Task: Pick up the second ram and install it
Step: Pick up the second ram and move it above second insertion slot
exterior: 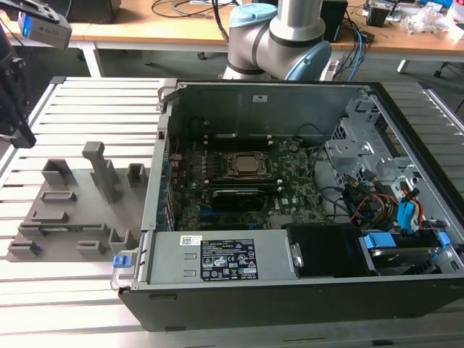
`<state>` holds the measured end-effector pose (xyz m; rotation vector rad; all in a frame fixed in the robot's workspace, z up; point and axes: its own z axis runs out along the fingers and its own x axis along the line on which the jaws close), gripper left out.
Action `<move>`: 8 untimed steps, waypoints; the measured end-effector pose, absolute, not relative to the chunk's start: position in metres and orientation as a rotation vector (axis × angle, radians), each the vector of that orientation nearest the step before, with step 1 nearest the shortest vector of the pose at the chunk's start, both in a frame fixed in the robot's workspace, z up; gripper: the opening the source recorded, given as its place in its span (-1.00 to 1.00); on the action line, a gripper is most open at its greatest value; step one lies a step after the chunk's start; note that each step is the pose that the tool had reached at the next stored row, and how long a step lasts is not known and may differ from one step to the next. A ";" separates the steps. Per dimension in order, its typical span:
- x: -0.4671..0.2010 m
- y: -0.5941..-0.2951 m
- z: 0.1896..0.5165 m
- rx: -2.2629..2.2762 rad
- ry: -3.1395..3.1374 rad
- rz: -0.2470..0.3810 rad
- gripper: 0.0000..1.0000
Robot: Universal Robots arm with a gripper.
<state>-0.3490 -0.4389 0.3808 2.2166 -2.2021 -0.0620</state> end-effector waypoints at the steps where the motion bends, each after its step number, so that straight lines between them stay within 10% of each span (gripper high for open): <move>1: -0.349 -0.439 0.381 2.231 -2.187 -0.062 -0.80; 8: -0.349 -0.439 0.379 2.142 -2.269 -0.072 -0.80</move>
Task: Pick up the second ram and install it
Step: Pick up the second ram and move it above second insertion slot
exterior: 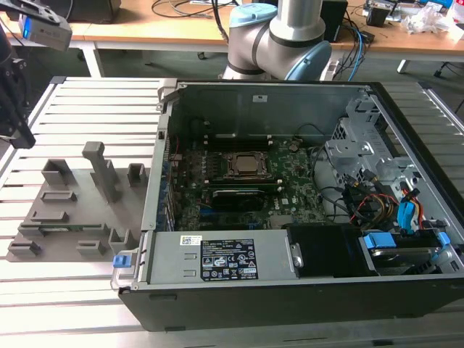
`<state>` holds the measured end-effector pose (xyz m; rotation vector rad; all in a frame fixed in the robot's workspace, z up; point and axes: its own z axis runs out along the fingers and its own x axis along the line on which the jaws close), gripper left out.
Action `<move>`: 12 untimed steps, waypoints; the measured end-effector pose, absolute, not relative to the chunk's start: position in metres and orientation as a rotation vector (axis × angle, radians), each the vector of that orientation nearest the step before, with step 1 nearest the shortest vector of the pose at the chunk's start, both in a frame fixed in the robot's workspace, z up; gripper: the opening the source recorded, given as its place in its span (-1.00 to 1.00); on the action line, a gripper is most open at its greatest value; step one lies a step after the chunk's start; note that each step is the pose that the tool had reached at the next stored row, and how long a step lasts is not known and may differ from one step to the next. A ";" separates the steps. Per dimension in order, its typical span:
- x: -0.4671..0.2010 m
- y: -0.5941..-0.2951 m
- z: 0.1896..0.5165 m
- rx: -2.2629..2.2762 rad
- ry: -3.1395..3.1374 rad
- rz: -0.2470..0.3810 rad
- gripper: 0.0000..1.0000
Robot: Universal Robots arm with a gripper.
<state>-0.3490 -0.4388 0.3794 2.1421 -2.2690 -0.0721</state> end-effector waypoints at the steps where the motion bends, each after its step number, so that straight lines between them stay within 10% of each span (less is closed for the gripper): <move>1: -0.349 -0.439 0.379 2.127 -2.284 -0.072 -0.80; 5: -0.349 -0.439 0.379 2.109 -2.301 -0.073 -0.40; 12: -0.349 -0.439 0.376 2.098 -2.311 -0.073 -0.40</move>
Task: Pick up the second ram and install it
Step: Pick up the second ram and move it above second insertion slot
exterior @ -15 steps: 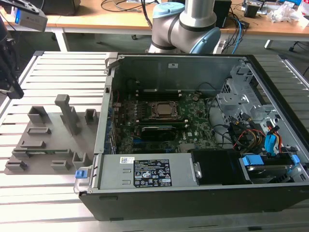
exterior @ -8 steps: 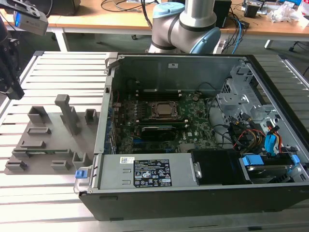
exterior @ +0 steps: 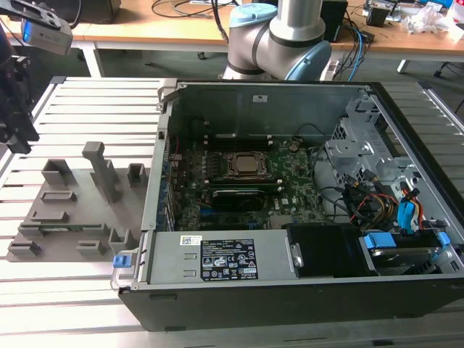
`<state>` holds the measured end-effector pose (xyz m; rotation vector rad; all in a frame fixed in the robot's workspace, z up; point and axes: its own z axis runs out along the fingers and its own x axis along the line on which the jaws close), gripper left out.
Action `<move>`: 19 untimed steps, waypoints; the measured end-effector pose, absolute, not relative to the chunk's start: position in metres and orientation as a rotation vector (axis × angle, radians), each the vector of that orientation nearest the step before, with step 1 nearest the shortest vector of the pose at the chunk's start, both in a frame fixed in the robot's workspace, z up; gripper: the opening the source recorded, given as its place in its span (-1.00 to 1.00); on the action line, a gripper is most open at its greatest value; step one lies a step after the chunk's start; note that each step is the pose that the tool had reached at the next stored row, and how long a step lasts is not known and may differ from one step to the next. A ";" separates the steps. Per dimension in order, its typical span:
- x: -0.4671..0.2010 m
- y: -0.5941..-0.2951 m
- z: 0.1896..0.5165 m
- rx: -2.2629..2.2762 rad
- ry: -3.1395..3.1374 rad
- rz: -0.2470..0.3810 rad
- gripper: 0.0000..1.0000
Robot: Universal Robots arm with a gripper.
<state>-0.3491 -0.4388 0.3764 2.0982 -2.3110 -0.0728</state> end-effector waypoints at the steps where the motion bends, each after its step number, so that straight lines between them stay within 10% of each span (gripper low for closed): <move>1: -0.349 -0.439 0.376 2.098 -2.311 -0.073 -0.40; 19: -0.349 -0.439 0.362 2.098 -2.311 -0.073 -0.40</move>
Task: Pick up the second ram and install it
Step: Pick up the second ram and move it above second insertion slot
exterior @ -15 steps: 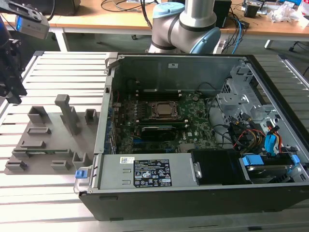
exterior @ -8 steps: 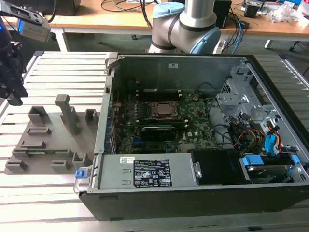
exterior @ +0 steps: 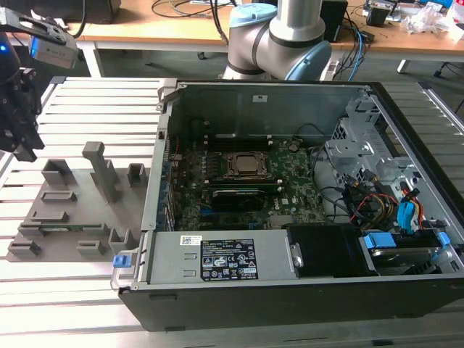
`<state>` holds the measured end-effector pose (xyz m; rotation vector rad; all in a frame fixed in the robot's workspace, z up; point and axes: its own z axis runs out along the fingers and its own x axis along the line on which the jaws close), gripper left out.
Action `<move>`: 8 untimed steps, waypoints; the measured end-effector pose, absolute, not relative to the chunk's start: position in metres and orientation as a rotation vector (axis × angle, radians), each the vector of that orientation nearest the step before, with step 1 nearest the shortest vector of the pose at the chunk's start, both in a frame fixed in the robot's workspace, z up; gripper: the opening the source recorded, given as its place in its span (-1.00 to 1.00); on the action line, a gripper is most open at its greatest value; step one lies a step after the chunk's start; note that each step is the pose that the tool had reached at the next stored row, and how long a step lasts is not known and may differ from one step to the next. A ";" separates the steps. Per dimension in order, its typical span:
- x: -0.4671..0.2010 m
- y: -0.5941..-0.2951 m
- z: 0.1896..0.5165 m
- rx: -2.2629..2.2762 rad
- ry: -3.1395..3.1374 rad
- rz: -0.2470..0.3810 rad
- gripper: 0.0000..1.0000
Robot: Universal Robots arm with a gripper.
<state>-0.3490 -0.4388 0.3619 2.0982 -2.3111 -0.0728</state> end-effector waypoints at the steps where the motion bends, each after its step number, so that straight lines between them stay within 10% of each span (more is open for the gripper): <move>1: -0.349 -0.439 0.361 2.098 -2.311 -0.073 -0.40; 8: -0.349 -0.439 0.356 2.098 -2.311 -0.073 -0.40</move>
